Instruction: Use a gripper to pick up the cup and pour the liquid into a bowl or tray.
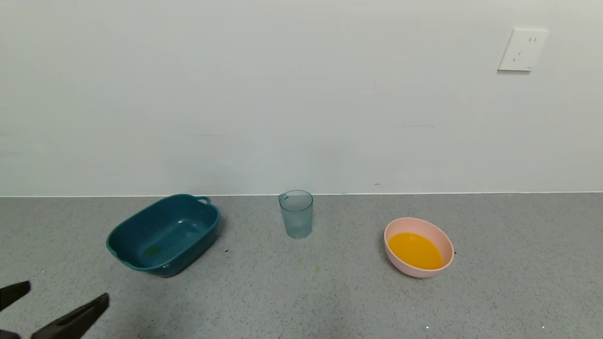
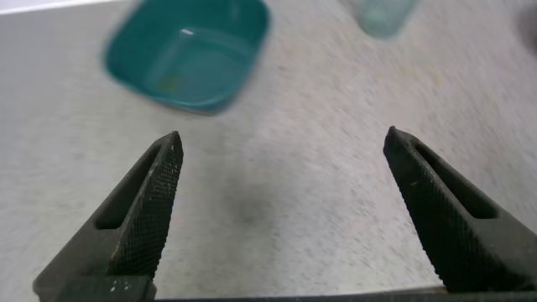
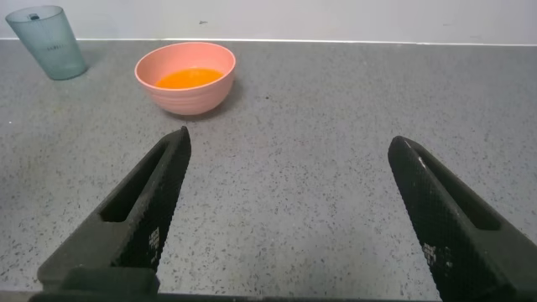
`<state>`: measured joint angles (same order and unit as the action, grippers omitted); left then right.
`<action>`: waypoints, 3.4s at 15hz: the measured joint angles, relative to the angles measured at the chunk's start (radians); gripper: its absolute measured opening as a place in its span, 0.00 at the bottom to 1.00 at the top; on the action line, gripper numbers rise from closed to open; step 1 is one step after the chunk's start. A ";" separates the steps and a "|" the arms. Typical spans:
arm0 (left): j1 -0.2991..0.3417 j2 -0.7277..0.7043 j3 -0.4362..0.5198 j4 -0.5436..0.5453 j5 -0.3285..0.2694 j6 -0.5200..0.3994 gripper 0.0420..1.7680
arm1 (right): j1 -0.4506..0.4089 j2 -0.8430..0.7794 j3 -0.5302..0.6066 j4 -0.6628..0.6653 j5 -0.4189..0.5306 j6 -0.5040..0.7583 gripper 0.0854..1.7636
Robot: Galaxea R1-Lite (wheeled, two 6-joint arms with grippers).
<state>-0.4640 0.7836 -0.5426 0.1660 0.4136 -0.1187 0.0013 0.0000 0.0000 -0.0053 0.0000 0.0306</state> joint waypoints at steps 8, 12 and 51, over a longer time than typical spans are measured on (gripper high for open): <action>0.374 -0.341 -0.024 0.168 -0.027 0.077 0.97 | 0.000 0.000 0.000 0.000 0.000 0.000 0.97; 0.422 -0.483 0.002 0.197 -0.060 0.080 0.97 | 0.000 0.000 0.000 0.000 0.000 0.000 0.97; 0.462 -0.784 0.542 -0.178 -0.424 0.187 0.97 | 0.000 0.000 0.000 0.000 0.000 0.000 0.97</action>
<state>-0.0017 0.0000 -0.0004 -0.0119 -0.0104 0.0687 0.0009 0.0000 0.0000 -0.0053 0.0000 0.0306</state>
